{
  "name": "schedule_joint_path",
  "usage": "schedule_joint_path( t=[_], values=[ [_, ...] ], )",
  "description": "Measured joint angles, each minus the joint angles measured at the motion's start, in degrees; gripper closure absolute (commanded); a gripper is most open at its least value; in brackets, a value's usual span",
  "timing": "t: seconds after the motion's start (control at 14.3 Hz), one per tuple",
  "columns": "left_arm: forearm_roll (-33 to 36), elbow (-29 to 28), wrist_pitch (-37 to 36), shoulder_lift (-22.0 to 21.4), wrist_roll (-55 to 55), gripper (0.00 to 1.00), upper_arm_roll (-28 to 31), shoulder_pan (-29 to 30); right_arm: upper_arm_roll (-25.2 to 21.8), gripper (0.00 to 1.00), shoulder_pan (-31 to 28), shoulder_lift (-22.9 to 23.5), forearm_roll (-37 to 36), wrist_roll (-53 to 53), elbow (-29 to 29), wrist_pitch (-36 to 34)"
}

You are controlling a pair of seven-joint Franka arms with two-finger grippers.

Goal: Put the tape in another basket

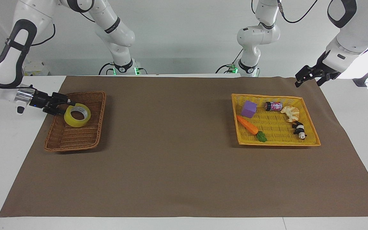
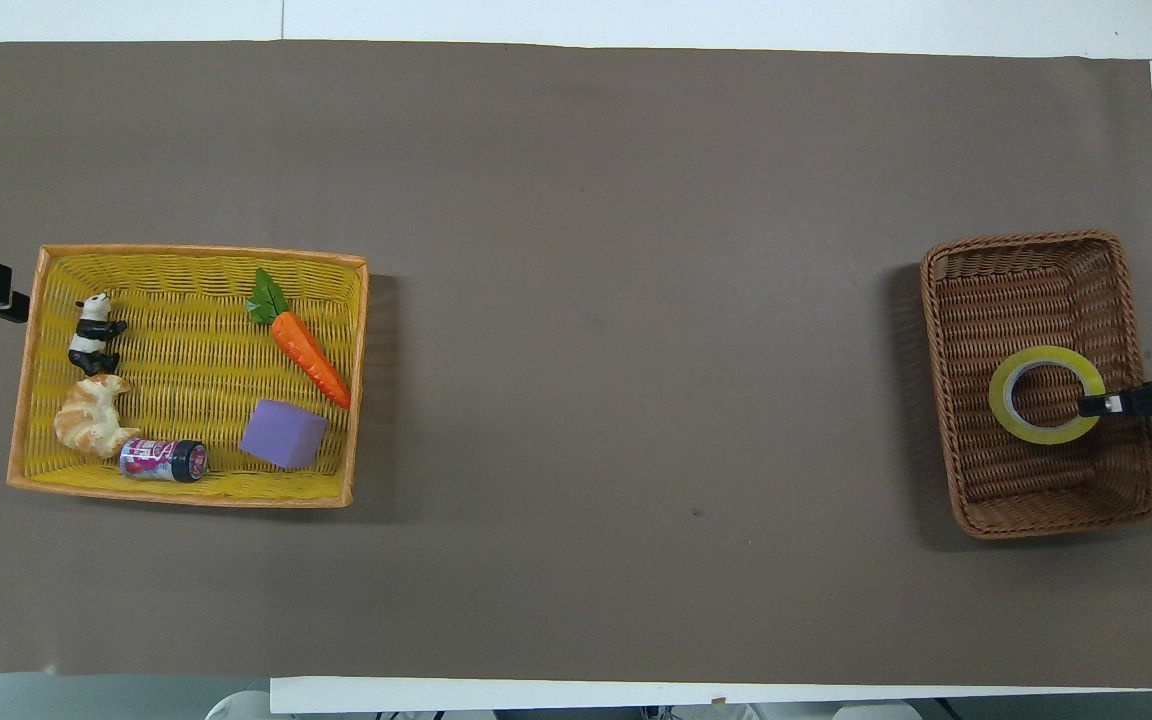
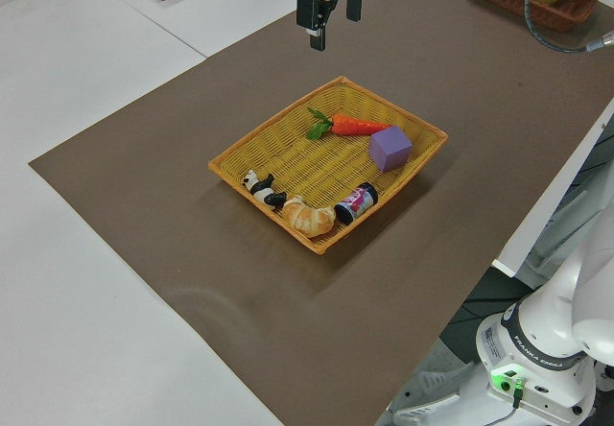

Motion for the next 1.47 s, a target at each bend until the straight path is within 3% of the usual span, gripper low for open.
schedule_joint_path(
  t=[0.35,0.7,1.19,1.47],
  values=[
    [0.03,-0.05,-0.07,0.01,0.0,0.0,0.01,0.0,0.57,0.0,1.07,-2.06,-4.4,-0.57,3.93,-0.02],
    [0.04,-0.05,-0.08,0.01,-0.01,0.0,0.01,0.0,0.91,0.0,8.8,-8.32,-10.75,1.49,8.26,-0.01],
    [0.05,-0.05,-0.09,0.01,-0.01,0.0,0.01,0.0,1.41,0.0,26.29,-15.03,-24.25,33.94,12.56,-0.23],
    [0.05,-0.05,-0.09,0.01,-0.01,0.0,0.01,0.0,1.58,0.0,31.95,-15.76,-31.63,48.05,19.61,-7.62]
  ],
)
